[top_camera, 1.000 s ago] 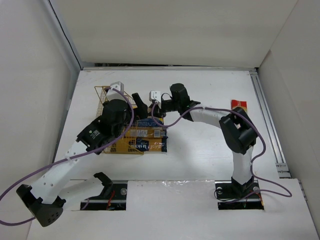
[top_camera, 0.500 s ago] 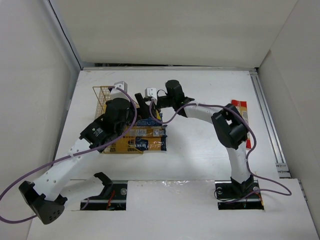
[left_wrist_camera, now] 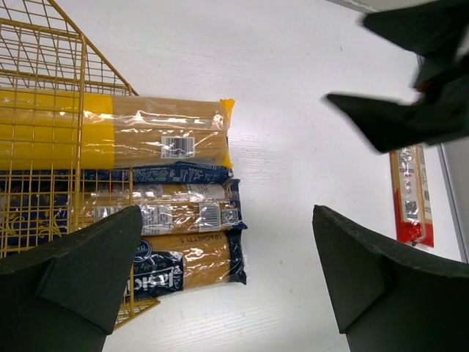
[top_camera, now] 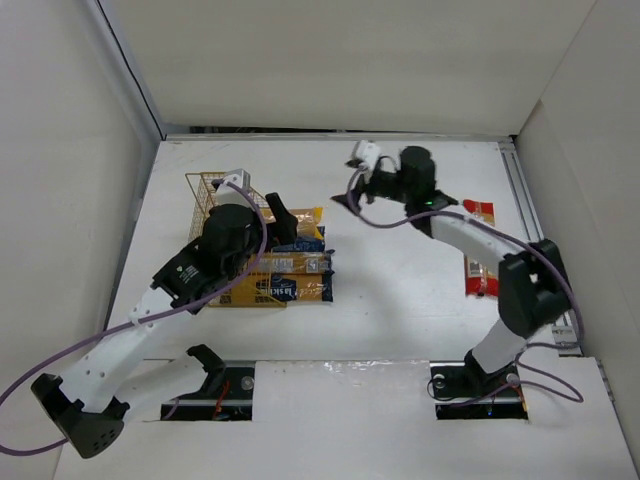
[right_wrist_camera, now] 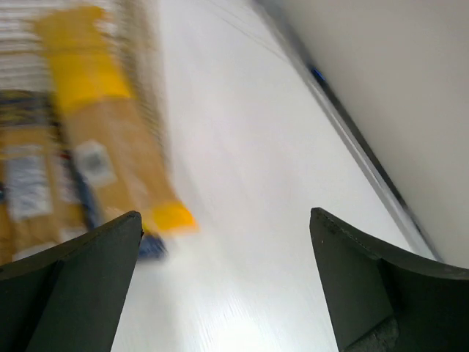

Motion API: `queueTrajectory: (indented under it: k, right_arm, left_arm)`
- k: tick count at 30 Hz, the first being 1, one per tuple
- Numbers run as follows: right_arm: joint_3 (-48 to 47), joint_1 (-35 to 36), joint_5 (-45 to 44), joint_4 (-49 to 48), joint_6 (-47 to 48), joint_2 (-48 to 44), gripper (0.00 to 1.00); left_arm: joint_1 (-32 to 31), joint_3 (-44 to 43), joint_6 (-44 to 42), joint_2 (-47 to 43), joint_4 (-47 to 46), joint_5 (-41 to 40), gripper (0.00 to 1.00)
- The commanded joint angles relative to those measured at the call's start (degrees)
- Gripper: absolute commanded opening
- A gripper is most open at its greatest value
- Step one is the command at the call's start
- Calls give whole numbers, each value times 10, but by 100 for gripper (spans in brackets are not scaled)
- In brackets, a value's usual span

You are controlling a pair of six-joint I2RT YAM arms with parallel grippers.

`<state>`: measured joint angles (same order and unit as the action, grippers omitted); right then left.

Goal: Place and organize the pasta boxes and bags onto the shelf

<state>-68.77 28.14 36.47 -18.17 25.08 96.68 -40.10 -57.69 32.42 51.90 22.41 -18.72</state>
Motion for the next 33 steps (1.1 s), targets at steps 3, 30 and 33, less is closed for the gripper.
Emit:
queueTrajectory:
  k: [3, 30, 33]
  right_arm:
    - [108, -188, -236, 204, -140, -122, 100]
    - [211, -423, -245, 318, -121, -13, 50]
    - [211, -408, -257, 313, -121, -47, 0]
  left_arm:
    - [1, 7, -13, -14, -38, 15, 100]
    - [1, -40, -75, 160, -109, 67, 100]
    - [1, -53, -75, 160, -102, 51, 100]
